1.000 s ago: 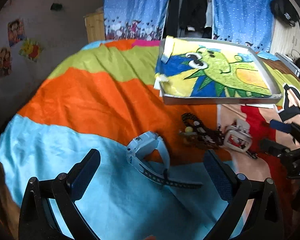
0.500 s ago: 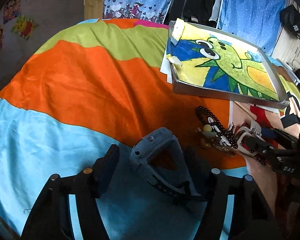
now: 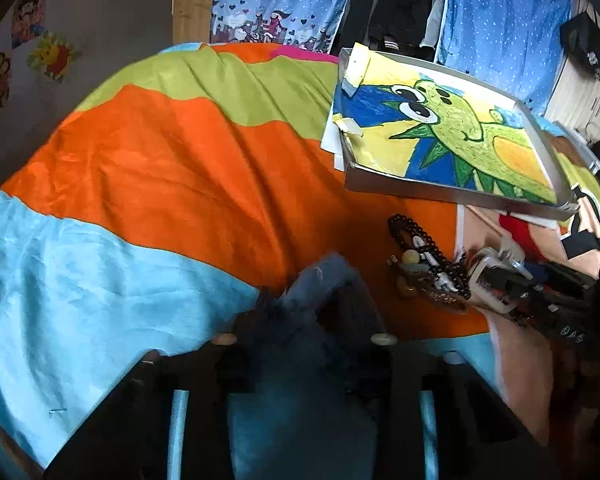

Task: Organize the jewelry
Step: 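Carry the watch with the left tool into the silver tray while the right tool carries the clip there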

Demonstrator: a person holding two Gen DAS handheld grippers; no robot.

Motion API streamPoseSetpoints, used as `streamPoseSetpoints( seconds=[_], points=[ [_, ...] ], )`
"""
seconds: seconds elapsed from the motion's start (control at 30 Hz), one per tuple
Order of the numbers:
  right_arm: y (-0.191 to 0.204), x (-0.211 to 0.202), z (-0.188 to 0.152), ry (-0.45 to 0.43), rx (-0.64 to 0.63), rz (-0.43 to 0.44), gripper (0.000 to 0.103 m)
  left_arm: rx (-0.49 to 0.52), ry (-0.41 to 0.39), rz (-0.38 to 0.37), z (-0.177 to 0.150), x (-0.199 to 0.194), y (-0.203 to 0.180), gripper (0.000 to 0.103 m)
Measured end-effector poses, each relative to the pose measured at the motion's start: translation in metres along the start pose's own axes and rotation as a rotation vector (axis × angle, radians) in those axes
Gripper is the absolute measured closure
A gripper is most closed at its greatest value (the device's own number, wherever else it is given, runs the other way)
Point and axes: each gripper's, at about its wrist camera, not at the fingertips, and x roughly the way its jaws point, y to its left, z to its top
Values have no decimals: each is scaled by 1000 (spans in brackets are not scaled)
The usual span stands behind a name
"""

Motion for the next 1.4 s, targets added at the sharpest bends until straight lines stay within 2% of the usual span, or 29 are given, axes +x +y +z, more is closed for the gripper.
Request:
streamPoseSetpoints(
  seconds=[0.1,0.13,0.17,0.4,0.57,0.73,0.8,0.87,1.0,1.1,1.2,1.3,1.4],
  points=[
    [0,-4,1,-10,17,22,73,6,1,15,-3,-1,-3,83],
    [-1,-6,1,-13,28,33,79,9,-3,18,-4,-3,-4,83],
    [-1,-7,2,-16,31,40,81,6,-6,15,-4,-4,-4,83],
    [0,-22,4,-37,56,86,81,16,-38,-4,-4,-16,-15,83],
    [-9,-51,5,-80,157,184,81,29,-82,-38,-5,-31,-26,83],
    [-29,-67,4,-146,326,331,81,28,-106,-59,-5,-42,-35,83],
    [-33,-70,7,-173,353,352,81,25,-124,-62,-2,-46,-37,83],
    [-32,-75,13,-194,328,307,81,14,-137,-53,6,-47,-41,83],
    [-30,-77,32,-253,243,161,81,-11,-180,-65,32,-42,-50,83],
    [-29,-72,45,-296,185,43,81,-42,-230,-87,63,-30,-59,83],
    [-33,-64,55,-324,154,-38,81,-69,-255,-101,91,-12,-65,83],
    [-42,-52,67,-336,147,-81,81,-87,-243,-93,112,11,-69,83],
    [-55,-35,72,-321,151,-123,81,-98,-198,-75,123,38,-73,83]
  ],
)
